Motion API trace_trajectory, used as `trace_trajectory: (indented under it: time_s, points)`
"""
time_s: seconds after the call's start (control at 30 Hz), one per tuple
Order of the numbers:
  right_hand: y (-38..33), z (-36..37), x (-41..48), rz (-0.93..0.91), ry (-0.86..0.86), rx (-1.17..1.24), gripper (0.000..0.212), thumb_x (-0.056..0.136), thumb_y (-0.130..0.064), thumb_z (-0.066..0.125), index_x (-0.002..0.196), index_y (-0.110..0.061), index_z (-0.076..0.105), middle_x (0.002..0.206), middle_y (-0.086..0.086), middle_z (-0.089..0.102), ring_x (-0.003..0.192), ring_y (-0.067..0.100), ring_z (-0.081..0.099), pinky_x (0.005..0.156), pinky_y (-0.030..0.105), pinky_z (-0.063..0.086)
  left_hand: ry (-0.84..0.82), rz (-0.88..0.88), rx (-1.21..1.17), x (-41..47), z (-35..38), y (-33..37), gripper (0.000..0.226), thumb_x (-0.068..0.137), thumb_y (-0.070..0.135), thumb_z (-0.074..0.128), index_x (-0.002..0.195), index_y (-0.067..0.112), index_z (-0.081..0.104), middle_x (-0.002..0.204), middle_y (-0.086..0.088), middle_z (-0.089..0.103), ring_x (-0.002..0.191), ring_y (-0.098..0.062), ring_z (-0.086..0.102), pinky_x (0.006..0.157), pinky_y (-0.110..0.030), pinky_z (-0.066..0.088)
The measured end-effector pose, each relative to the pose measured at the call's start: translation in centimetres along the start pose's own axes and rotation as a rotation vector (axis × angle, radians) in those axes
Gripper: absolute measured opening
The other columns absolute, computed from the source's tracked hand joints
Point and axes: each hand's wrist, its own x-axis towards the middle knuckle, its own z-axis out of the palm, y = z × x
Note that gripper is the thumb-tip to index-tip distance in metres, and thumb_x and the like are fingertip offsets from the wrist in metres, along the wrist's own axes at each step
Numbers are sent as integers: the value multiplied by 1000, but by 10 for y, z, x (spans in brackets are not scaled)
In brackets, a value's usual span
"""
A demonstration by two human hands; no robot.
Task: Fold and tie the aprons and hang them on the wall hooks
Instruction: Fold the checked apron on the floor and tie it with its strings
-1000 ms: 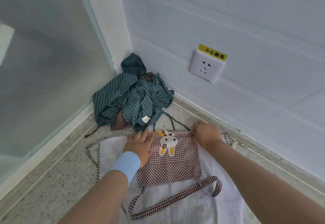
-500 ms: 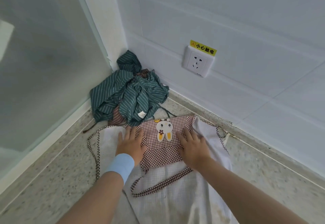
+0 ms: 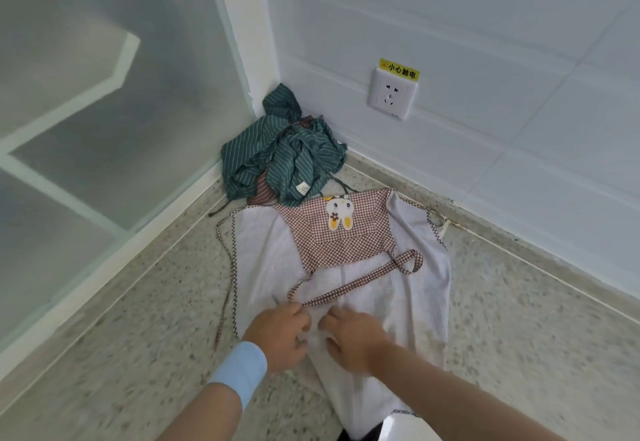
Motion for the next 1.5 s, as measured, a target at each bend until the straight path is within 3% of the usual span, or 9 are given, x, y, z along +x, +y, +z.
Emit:
trace_trajectory:
  time_s: [0.1, 0.23, 0.37, 0.47, 0.7, 0.87, 1.03, 1.27, 1.5]
  points:
    - [-7, 19, -15, 22, -19, -52, 63, 89, -58, 33, 143, -25, 40, 153, 5, 35, 140, 28, 33, 112, 50, 30, -234, -53, 80, -23, 19, -5, 77, 62, 66, 42, 132, 33, 45, 139, 8, 32, 128, -16, 30, 101, -36, 37]
    - [-10, 21, -25, 141, -28, -73, 84, 87, -75, 27, 155, -26, 16, 167, 6, 6, 153, 26, 6, 117, 58, 11, -53, -235, 43, -47, 34, -14, 41, 83, 38, 65, 118, 28, 47, 133, 5, 36, 122, -22, 37, 91, -33, 45]
    - [-22, 24, -36, 67, 147, -147, 79, 77, -77, 44, 132, -21, 38, 151, 12, 35, 140, 35, 35, 110, 54, 31, 7, -138, 47, -58, 37, -21, 32, 78, 36, 72, 106, 28, 59, 118, 4, 52, 109, -23, 49, 82, -34, 46]
    - [-31, 30, -39, 139, 9, -212, 88, 68, -78, 46, 133, -20, 40, 143, 9, 33, 131, 33, 34, 108, 54, 30, 9, -68, 75, -52, 45, -21, 23, 69, 32, 80, 88, 31, 67, 104, 6, 58, 102, -23, 54, 76, -31, 41]
    - [-14, 24, -40, 190, 66, 111, 66, 91, -59, 40, 150, -30, 34, 160, 1, 28, 147, 23, 26, 118, 44, 27, 12, -310, 314, -49, 8, -20, 22, 89, 8, 51, 103, 16, 65, 110, -2, 62, 101, -23, 59, 85, -30, 43]
    - [10, 10, -61, 312, 351, 35, 27, 90, -22, 50, 114, -23, 63, 117, -3, 55, 108, 21, 53, 87, 33, 46, 68, -629, 303, -61, -19, -34, 36, 91, 24, 51, 127, 27, 53, 135, 1, 49, 127, -23, 43, 108, -37, 28]
    - [25, 16, -87, 608, 197, -34, 31, 94, -22, 41, 123, -17, 50, 122, 3, 45, 111, 23, 46, 86, 33, 47, 77, -177, -53, -48, 6, 17, 28, 95, 14, 45, 118, 26, 58, 123, 4, 53, 117, -20, 52, 95, -33, 44]
    - [54, 30, -124, 759, -51, -15, 74, 99, -62, 22, 157, -23, -2, 166, 3, -9, 153, 25, -2, 114, 58, 23, -329, -166, 111, -22, 49, 50, 91, 86, 36, 63, 154, 41, 4, 162, 6, -17, 150, -25, -11, 121, -48, 12]
    - [48, 3, -106, 596, 25, -184, 66, 100, -32, 37, 158, -20, 7, 166, 12, -2, 153, 33, 1, 122, 55, 10, 213, -269, -82, -25, 35, 47, 52, 93, 9, 47, 141, 28, 43, 147, 3, 40, 135, -20, 34, 110, -36, 33]
